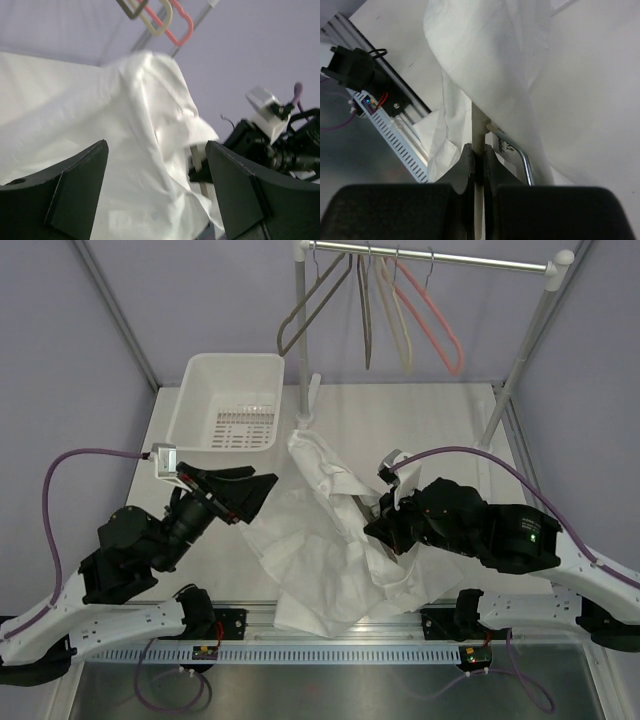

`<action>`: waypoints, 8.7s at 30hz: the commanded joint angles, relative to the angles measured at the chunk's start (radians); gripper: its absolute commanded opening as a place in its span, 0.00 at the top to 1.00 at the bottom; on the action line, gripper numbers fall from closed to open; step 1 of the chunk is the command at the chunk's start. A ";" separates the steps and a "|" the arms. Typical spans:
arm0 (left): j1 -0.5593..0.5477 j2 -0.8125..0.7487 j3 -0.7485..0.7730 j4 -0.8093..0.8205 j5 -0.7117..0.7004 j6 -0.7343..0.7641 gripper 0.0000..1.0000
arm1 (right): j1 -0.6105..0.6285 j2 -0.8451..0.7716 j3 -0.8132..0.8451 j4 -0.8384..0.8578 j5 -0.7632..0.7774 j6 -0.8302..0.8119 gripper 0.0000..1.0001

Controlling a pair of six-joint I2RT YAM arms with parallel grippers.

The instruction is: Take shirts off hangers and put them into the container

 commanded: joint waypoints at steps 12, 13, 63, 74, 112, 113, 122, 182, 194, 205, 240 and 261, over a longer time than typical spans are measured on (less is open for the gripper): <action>0.003 0.163 0.094 -0.072 -0.098 0.278 0.09 | -0.004 -0.105 -0.030 -0.008 -0.389 0.083 1.00; 0.006 0.167 0.093 -0.076 -0.091 0.278 0.09 | -0.004 -0.103 -0.022 -0.013 -0.390 0.082 1.00; 0.341 0.380 0.361 0.039 -0.517 0.451 1.00 | -0.004 -0.258 -0.215 -0.214 -0.432 0.140 1.00; 0.339 0.157 0.115 -0.096 -0.204 0.188 0.44 | -0.004 -0.182 -0.099 -0.108 -0.232 0.149 1.00; -0.089 0.245 0.062 0.142 0.188 0.286 0.77 | -0.046 0.313 0.325 -0.111 -0.142 0.244 1.00; -0.098 0.247 0.062 0.139 0.179 0.278 0.73 | -0.047 0.311 0.323 -0.113 -0.142 0.244 1.00; -0.139 0.279 0.067 0.103 0.074 0.277 0.57 | -0.049 0.288 0.328 -0.100 -0.185 0.241 1.00; -0.139 0.311 0.289 -0.148 -0.276 0.367 1.00 | -0.037 0.001 0.040 -0.090 -0.349 0.181 0.72; -0.122 0.331 0.297 -0.158 -0.274 0.372 1.00 | -0.031 -0.043 -0.003 -0.096 -0.356 0.204 0.68; -0.106 0.373 0.302 -0.144 -0.248 0.364 1.00 | -0.021 -0.103 -0.043 -0.116 -0.297 0.239 1.00; 0.258 0.526 0.516 -0.192 0.056 0.343 1.00 | 0.008 -0.330 -0.539 0.045 0.432 0.783 1.00; 0.257 0.385 0.288 -0.038 0.516 0.154 1.00 | 0.009 -0.173 -0.457 0.004 0.422 0.654 0.45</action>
